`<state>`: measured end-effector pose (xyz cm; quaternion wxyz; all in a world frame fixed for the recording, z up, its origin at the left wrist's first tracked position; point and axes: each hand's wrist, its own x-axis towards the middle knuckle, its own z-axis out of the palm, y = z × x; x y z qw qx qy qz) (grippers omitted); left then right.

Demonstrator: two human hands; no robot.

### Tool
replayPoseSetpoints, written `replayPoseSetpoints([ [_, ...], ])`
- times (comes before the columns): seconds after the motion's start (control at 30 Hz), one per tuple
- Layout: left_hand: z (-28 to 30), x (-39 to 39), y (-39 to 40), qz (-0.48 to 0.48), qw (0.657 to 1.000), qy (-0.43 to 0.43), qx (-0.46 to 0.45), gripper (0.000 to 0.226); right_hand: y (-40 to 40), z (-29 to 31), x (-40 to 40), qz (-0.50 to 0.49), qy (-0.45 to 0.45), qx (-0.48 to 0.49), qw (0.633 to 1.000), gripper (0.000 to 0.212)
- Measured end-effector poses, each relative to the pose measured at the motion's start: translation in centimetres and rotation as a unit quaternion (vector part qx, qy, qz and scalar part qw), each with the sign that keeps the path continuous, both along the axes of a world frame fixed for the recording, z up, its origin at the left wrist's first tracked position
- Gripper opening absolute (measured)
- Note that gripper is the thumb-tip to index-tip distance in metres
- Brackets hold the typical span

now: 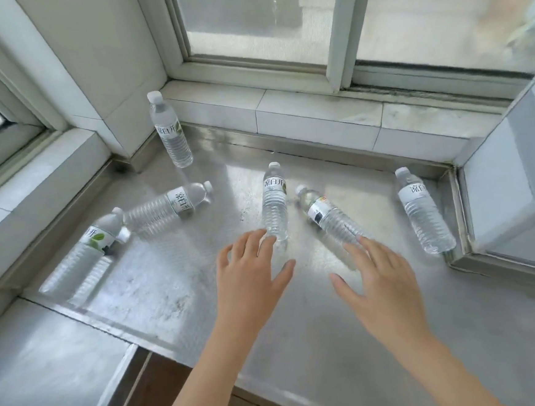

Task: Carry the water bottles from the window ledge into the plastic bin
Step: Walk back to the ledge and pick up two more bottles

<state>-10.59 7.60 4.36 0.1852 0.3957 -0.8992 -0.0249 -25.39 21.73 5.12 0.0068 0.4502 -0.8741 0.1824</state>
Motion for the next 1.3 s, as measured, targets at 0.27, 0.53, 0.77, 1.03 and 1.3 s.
replayPoseSetpoints([
  [0.27, -2.4, -6.1, -5.3, 0.013, 0.999, -0.017, 0.034, 0.056, -6.4, -3.7, -5.8, 0.015, -0.012, 0.025, 1.0, 0.055],
  [0.53, -6.8, -10.9, -10.8, 0.008, 0.994, -0.039, 0.106, 0.067, -10.8, -8.0, -9.4, -0.024, -0.052, 0.099, 0.993, 0.067],
  [0.77, -8.1, -13.3, -13.8, 0.026, 0.96, -0.096, 0.263, 0.089, -13.1, -9.3, -10.9, -0.032, -0.105, 0.133, 0.985, 0.071],
  [1.03, -9.0, -14.3, -14.5, 0.068, 0.941, -0.053, 0.326, 0.099, -13.6, -9.6, -11.1, -0.049, -0.151, 0.157, 0.975, 0.081],
  [1.3, -7.9, -13.2, -14.3, 0.071, 0.937, 0.025, 0.342, 0.089, -14.1, -9.3, -11.1, -0.066, -0.169, 0.142, 0.973, 0.076],
])
